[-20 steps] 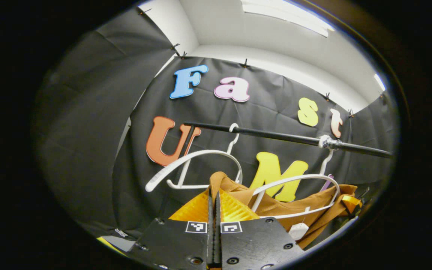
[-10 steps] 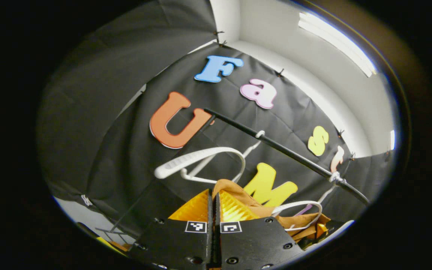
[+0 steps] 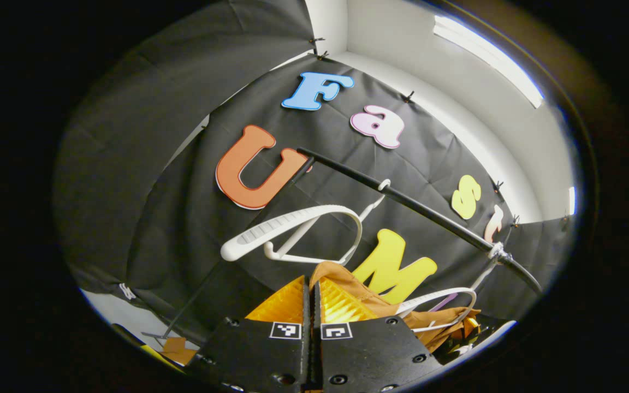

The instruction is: Grasp the clothes on the hanger with both hands and then place them into the laundry hamper below.

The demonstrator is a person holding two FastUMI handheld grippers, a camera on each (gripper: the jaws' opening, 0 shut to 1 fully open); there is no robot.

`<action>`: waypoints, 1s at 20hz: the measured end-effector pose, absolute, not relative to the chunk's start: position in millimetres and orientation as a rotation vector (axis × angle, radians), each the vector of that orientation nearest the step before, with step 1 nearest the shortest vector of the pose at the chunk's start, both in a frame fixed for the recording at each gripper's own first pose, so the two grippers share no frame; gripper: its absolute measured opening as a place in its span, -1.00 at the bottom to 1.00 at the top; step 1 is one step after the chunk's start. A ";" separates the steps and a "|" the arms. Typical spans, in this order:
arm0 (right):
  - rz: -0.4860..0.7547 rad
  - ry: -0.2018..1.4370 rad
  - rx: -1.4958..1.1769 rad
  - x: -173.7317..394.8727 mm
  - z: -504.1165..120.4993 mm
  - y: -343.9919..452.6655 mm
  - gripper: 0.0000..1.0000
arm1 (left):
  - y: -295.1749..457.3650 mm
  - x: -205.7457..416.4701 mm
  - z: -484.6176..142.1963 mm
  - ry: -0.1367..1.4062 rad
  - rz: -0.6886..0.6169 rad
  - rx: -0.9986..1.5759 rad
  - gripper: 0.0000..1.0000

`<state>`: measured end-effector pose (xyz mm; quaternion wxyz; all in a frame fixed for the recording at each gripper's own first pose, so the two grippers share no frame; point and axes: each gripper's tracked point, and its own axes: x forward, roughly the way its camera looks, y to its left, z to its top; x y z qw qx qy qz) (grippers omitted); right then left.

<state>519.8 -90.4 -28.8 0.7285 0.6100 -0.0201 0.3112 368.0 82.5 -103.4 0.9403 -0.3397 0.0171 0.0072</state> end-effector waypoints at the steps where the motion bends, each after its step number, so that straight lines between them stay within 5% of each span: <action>1: 0.644 -0.018 1.350 526.9 -39.1 -94.7 -0.94 | 79.8 371.7 -109.0 0.043 0.015 -0.707 -0.91; 8: 0.577 0.171 1.276 510.1 -118.7 -74.1 -0.94 | 79.4 356.1 -149.9 0.118 0.044 -0.693 -1.00; 20: 0.662 0.306 1.067 450.2 -134.0 -14.6 -0.93 | 68.9 314.6 -203.2 0.261 0.063 -0.645 -0.91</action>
